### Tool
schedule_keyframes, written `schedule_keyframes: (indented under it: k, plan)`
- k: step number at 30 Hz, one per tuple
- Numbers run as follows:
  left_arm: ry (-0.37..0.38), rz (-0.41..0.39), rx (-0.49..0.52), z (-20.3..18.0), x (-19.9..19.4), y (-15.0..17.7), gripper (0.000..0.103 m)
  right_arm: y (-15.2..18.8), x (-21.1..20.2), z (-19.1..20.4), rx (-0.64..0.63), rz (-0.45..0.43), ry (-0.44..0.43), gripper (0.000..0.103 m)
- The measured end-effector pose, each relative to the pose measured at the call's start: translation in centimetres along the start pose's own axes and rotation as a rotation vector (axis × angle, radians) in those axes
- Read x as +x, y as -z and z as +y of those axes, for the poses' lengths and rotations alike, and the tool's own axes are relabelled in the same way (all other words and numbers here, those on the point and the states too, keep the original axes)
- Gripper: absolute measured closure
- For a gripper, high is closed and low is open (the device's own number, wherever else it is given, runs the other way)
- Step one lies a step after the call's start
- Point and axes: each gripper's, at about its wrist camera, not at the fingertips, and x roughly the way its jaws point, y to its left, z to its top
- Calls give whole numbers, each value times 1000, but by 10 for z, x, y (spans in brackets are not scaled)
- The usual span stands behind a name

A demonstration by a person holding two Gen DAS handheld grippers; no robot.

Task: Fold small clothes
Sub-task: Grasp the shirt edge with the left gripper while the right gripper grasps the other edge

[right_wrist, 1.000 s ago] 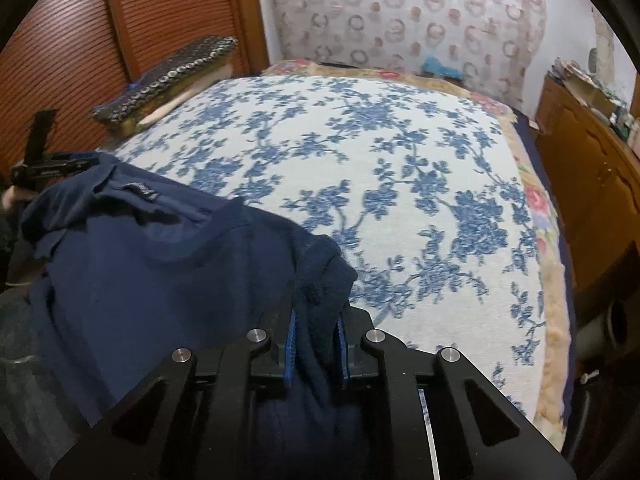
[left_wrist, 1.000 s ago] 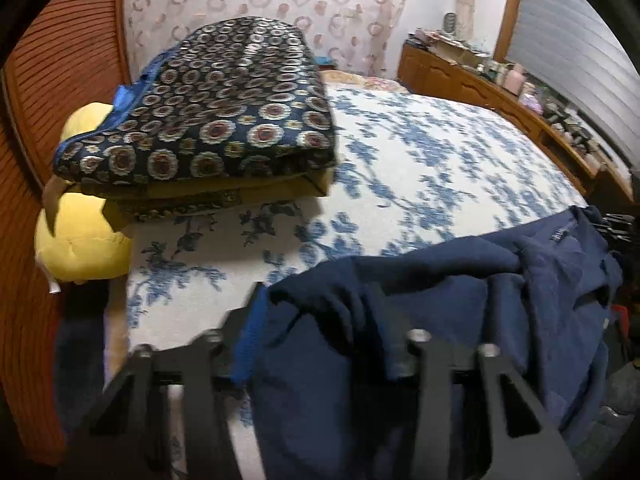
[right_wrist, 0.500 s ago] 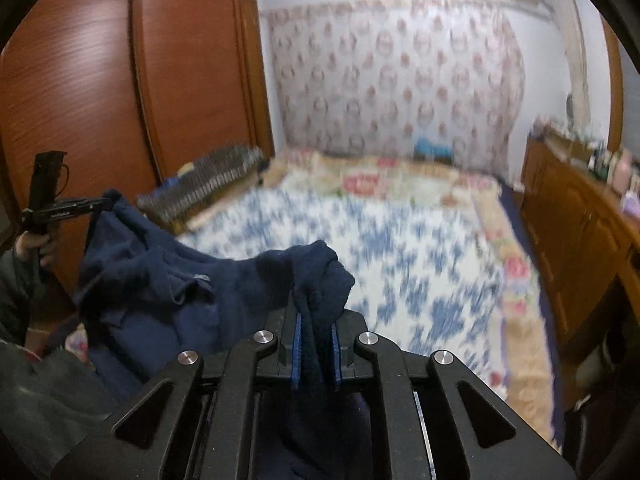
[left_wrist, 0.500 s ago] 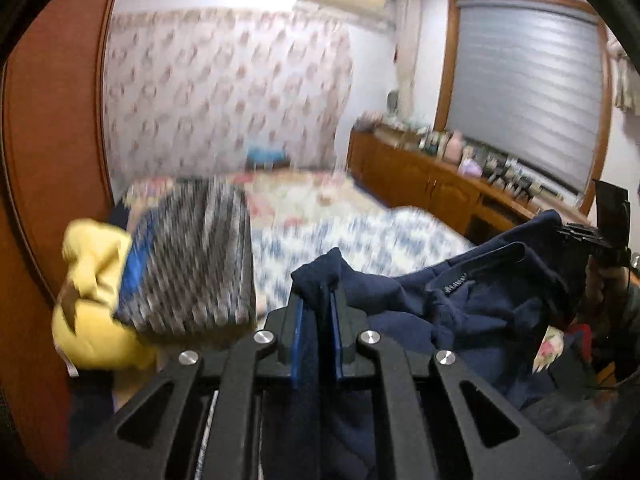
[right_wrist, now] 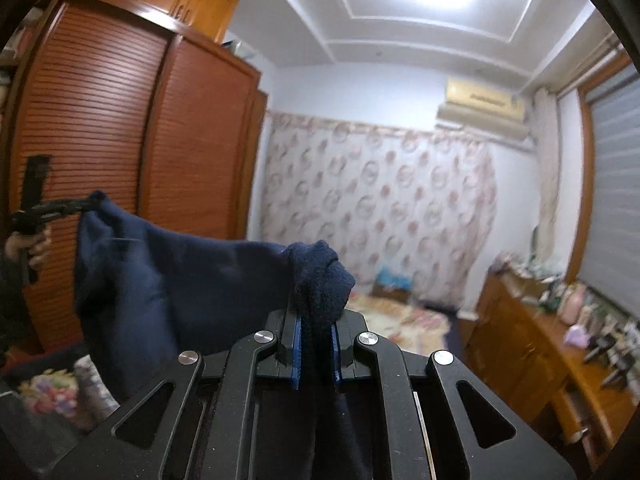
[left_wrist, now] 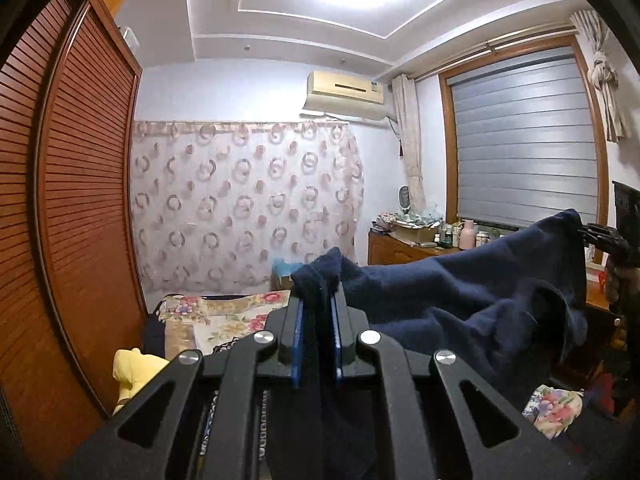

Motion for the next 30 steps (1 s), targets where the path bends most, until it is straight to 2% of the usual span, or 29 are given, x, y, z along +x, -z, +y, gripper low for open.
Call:
schedule_keyframes:
  k: [6, 15, 19, 24, 30]
  plan:
    - [29, -1, -2, 3, 9, 13, 94, 11, -1, -17, 25, 2, 44, 95]
    - [77, -43, 21, -12, 6, -3, 94, 9, -31, -25, 13, -30, 81, 95]
    - [89, -20, 27, -14, 21, 2, 94, 10, -28, -37, 18, -19, 91, 95]
    - [93, 75, 7, -8, 91, 38, 93, 41, 25, -63, 19, 94, 104, 95]
    - [62, 289, -5, -1, 231, 116, 93, 138, 144, -103, 56, 286, 95, 95]
